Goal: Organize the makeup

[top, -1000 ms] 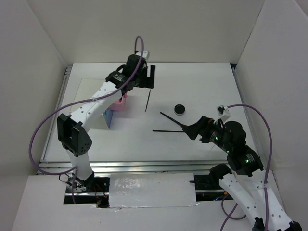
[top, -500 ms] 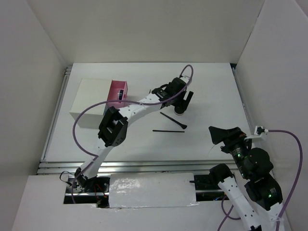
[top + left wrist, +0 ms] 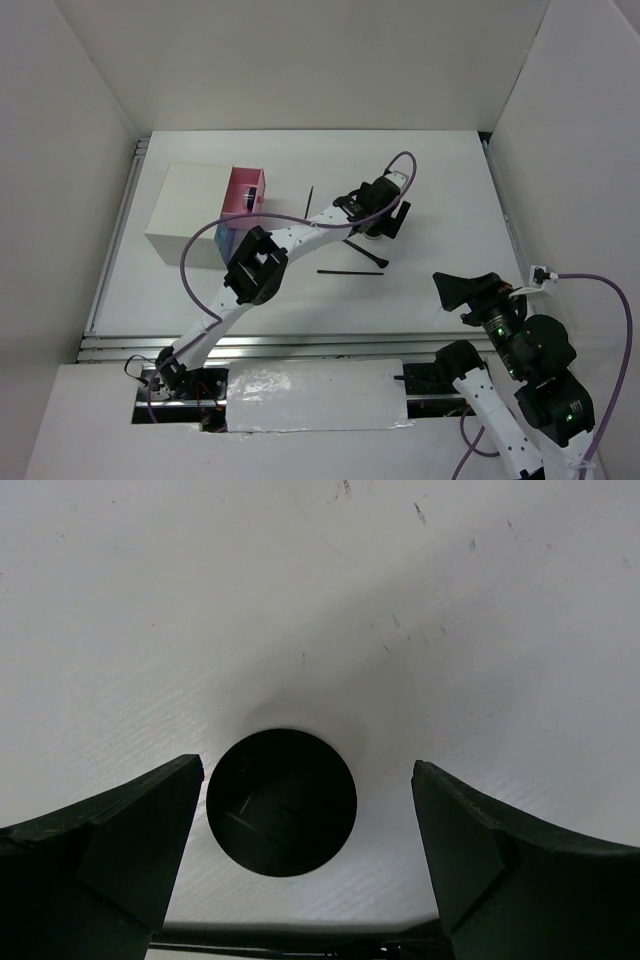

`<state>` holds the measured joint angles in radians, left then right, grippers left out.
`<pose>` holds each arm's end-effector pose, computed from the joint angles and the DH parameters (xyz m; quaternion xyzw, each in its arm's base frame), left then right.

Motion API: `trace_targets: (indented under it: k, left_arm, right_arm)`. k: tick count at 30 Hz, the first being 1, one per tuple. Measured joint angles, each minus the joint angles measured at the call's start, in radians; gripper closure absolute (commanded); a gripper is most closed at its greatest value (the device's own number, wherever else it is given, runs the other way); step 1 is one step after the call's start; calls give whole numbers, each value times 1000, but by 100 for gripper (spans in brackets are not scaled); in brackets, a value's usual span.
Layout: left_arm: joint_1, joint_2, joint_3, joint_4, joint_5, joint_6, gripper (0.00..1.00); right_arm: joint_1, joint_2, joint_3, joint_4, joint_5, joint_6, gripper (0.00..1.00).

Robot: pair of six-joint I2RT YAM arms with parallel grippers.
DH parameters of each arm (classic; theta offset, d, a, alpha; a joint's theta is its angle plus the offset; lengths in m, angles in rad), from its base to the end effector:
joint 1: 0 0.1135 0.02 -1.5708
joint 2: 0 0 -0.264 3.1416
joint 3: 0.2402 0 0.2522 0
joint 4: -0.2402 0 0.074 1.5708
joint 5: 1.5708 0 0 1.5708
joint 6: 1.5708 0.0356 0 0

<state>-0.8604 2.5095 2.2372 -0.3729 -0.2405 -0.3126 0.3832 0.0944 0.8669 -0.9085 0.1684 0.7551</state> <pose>0.3793 -0.4280 0.1961 0.1887 0.8697 -0.1559 0.4286 0.0011 -0.0060 0.3375 0.1932 0.7277 0.2997 0.5860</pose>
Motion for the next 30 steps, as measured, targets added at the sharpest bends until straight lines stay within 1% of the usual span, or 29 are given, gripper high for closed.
trace_targets:
  k: [5,7,10,11,12,13,15,16,19,21,25,27,30]
  left_arm:
    - [5,36,9,-1,-2,0,1]
    - [5,48,9,-4,-2,0,2]
    - [5,56,9,-11,-10,-1,15]
    - [5,56,5,-12,-11,0,27]
    - [5,55,-1,-8,-16,0,32]
    - [5,53,-6,1,-18,0,41]
    - [5,45,-23,14,-21,4,49]
    - [5,43,-25,15,-21,3,57]
    - [5,42,-25,12,-19,3,65]
    - [5,37,-25,7,-15,3,66]
    - [5,-3,-25,-10,-13,14,66]
    - [7,-55,-36,-19,-20,27,65]
    - [18,-177,-74,-26,-31,47,65]
  right_arm:
    - [0,0,3,3,-10,-17,0]
    - [0,0,2,6,-15,-18,0]
    - [0,0,-9,12,-24,-21,0]
    - [0,0,-11,12,-27,-21,0]
    - [0,0,-13,15,-28,-21,0]
    - [0,0,-16,19,-30,-21,0]
    - [0,1,-18,26,-34,-21,0]
    - [0,2,-18,28,-35,-21,0]
    - [0,2,-18,35,-38,-21,0]
    - [0,3,-18,35,-39,-21,0]
    - [0,10,-18,40,-40,-22,0]
    - [0,16,-18,43,-43,-22,0]
    - [0,23,-23,56,-50,-21,0]
